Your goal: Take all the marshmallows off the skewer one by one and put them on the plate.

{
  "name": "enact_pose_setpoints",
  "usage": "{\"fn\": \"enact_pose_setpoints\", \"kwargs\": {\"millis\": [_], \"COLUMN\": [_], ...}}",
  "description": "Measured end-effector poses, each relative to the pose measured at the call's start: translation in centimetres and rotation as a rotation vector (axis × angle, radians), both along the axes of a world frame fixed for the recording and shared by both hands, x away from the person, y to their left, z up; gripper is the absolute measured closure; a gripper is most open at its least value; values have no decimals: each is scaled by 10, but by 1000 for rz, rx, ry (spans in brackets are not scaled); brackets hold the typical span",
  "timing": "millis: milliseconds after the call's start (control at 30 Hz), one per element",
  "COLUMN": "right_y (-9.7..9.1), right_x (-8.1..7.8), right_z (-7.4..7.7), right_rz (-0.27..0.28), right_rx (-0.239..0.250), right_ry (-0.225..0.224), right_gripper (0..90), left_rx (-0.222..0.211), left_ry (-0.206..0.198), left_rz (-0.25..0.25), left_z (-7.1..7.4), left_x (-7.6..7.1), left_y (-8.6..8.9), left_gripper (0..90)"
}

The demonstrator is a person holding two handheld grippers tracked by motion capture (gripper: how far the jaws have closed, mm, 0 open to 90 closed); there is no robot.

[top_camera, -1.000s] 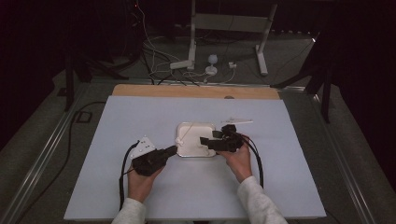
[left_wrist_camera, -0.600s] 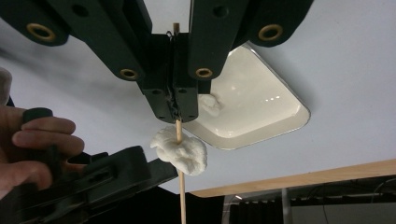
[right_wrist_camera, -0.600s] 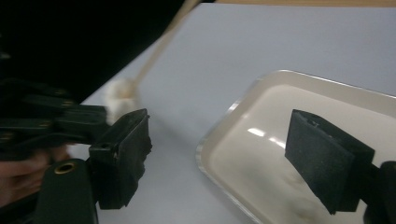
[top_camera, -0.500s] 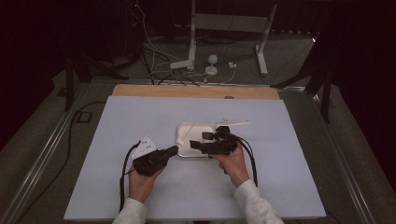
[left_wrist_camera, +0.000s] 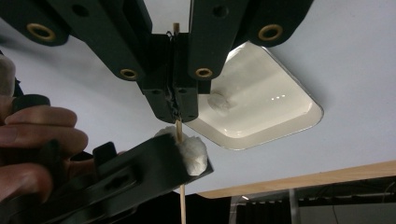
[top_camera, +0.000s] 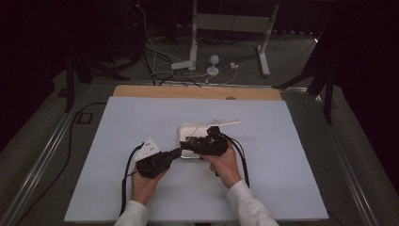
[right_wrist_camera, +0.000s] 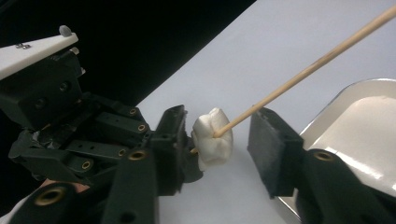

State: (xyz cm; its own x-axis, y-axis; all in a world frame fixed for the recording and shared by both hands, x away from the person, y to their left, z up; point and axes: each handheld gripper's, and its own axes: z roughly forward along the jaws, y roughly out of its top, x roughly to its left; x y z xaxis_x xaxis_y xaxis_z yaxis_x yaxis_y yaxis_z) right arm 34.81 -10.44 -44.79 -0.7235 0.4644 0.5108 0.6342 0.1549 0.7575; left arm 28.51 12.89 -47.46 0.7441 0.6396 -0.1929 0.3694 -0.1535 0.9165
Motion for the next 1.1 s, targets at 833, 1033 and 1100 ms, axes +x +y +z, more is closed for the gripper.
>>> {"fn": "enact_pose_setpoints", "kwargs": {"millis": [833, 1033, 1100], "right_y": [-4, -14, -17], "right_x": [3, 7, 8], "right_z": [0, 5, 7], "right_rz": [-19, -38, -44], "right_rx": [38, 45, 44], "right_ry": [29, 24, 21], "right_gripper": [780, 784, 784], "left_rx": [22, 28, 28], "left_ry": [2, -1, -2], "left_rz": [-24, -41, -44], "left_z": [0, -1, -1], "left_x": [-1, -1, -1], "left_y": [-1, -2, -2], "left_gripper": [900, 900, 900]}}
